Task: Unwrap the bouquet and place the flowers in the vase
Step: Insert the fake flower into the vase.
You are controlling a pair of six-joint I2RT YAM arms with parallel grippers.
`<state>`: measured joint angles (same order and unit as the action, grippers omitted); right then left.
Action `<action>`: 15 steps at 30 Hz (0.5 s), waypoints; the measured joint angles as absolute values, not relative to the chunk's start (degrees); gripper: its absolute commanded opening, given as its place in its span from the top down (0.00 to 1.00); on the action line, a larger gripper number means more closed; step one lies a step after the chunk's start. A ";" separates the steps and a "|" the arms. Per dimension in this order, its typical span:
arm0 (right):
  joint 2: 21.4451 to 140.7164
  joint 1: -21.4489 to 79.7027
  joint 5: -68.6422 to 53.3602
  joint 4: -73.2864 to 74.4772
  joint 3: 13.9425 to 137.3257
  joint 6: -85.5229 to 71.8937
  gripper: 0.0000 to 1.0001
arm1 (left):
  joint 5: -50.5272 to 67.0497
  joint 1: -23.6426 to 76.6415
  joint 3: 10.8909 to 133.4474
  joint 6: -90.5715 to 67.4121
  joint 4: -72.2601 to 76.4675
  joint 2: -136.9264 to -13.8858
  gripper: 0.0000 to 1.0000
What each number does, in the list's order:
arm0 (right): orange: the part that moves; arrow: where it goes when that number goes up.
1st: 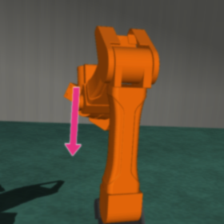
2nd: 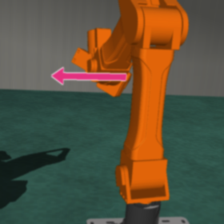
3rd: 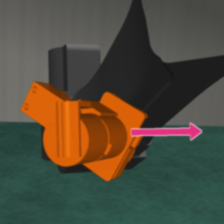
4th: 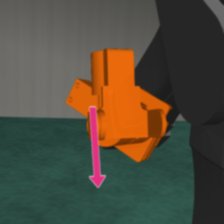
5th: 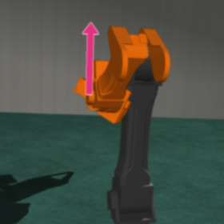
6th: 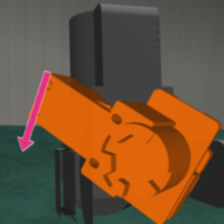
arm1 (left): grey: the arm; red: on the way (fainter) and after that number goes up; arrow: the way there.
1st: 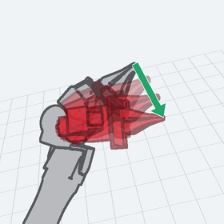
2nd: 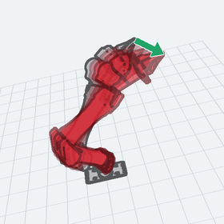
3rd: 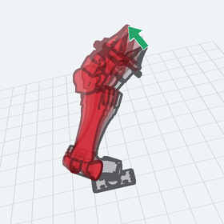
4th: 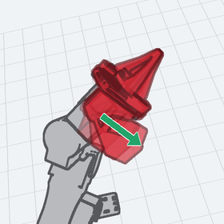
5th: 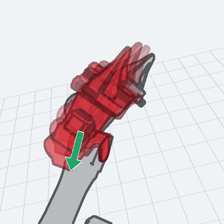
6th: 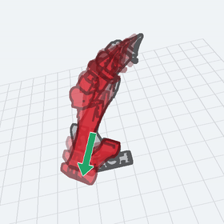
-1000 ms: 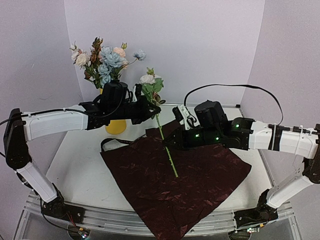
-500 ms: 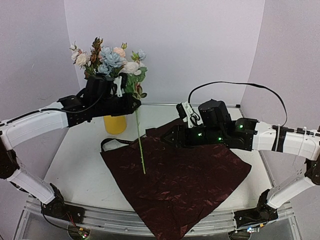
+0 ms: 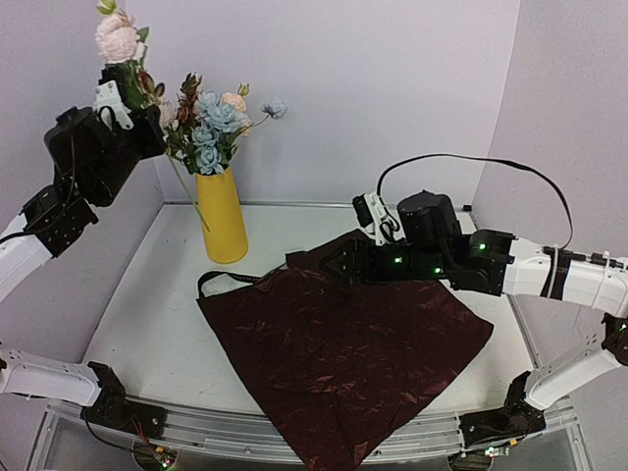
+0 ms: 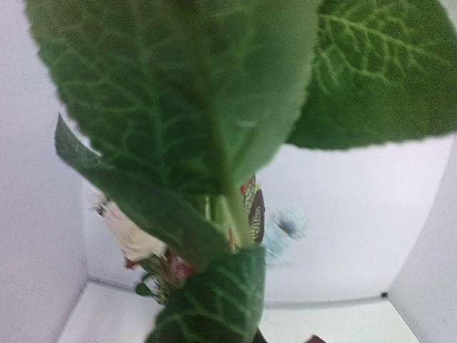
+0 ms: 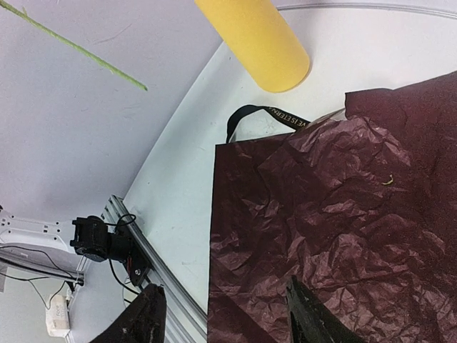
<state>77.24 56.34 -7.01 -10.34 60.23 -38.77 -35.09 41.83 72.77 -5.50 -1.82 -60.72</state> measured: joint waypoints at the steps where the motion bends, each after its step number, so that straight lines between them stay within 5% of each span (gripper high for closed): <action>1: 77.15 56.34 -6.97 -10.33 60.23 -38.76 0.42 | -35.67 40.73 72.69 -4.16 -0.07 -60.09 1.00; 15: 74.98 56.34 -6.58 -10.31 60.23 -38.70 0.42 | -22.78 31.93 76.33 11.09 9.42 -66.85 1.00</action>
